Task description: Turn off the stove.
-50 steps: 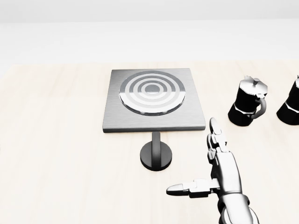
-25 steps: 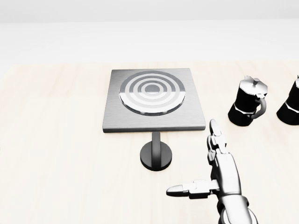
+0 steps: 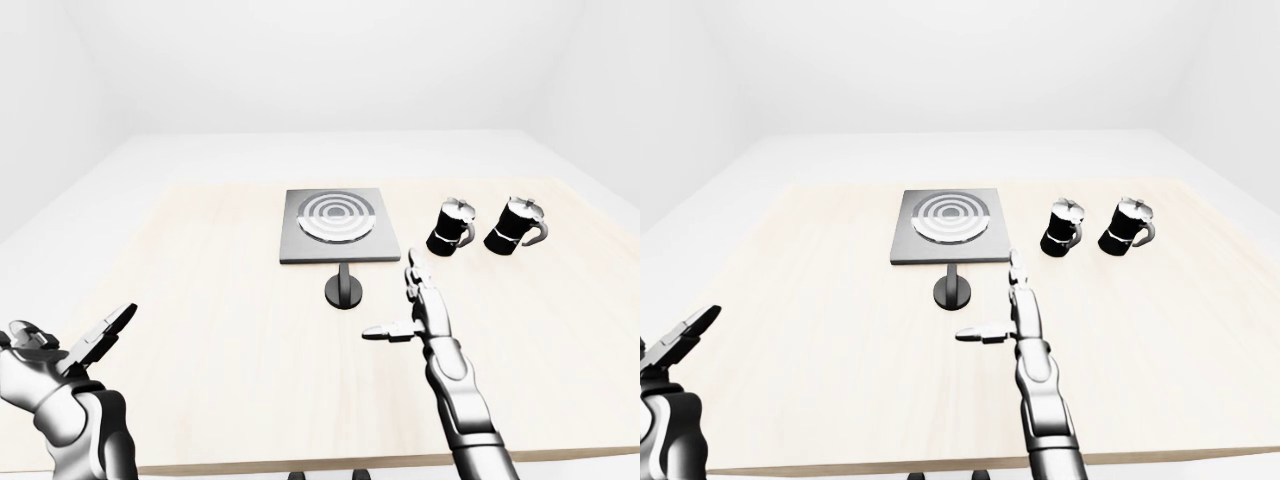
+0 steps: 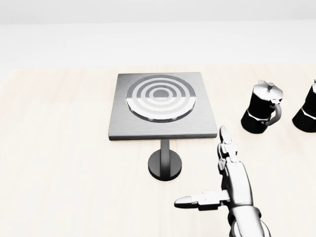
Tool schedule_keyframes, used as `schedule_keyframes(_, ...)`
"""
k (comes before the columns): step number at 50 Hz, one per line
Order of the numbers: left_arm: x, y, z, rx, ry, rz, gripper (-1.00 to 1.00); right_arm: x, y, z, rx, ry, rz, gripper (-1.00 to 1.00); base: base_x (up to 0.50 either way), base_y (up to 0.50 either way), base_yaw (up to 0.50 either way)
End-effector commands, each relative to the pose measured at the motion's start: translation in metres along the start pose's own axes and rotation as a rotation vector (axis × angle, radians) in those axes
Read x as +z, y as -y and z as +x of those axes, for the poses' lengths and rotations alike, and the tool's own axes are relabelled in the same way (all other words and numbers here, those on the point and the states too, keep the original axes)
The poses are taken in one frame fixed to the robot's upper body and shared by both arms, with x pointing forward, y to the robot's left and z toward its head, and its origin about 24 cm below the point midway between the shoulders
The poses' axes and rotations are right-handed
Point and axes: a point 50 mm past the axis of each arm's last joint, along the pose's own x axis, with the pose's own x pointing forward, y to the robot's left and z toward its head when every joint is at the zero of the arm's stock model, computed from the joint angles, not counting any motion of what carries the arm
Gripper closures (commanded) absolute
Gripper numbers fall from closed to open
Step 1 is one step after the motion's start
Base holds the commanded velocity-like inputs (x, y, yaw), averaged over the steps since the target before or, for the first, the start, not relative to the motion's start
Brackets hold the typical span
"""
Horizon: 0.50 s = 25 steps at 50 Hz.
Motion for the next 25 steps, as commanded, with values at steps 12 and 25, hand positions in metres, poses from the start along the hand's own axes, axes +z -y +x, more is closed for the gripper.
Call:
schedule_keyframes(12,-0.004,0.0,0.0,-0.001,-0.016,0.009,-1.0,-0.004,-0.013,0.014,0.047,-0.012,-0.006,-1.0,0.0,0.0,0.0)
schedule_keyframes(25,-0.003,-0.001,-0.001,-0.006,-0.011,0.003,-1.0,0.001,-0.02,0.02,0.074,-0.005,-0.014,-1.0,0.0,0.0,0.0)
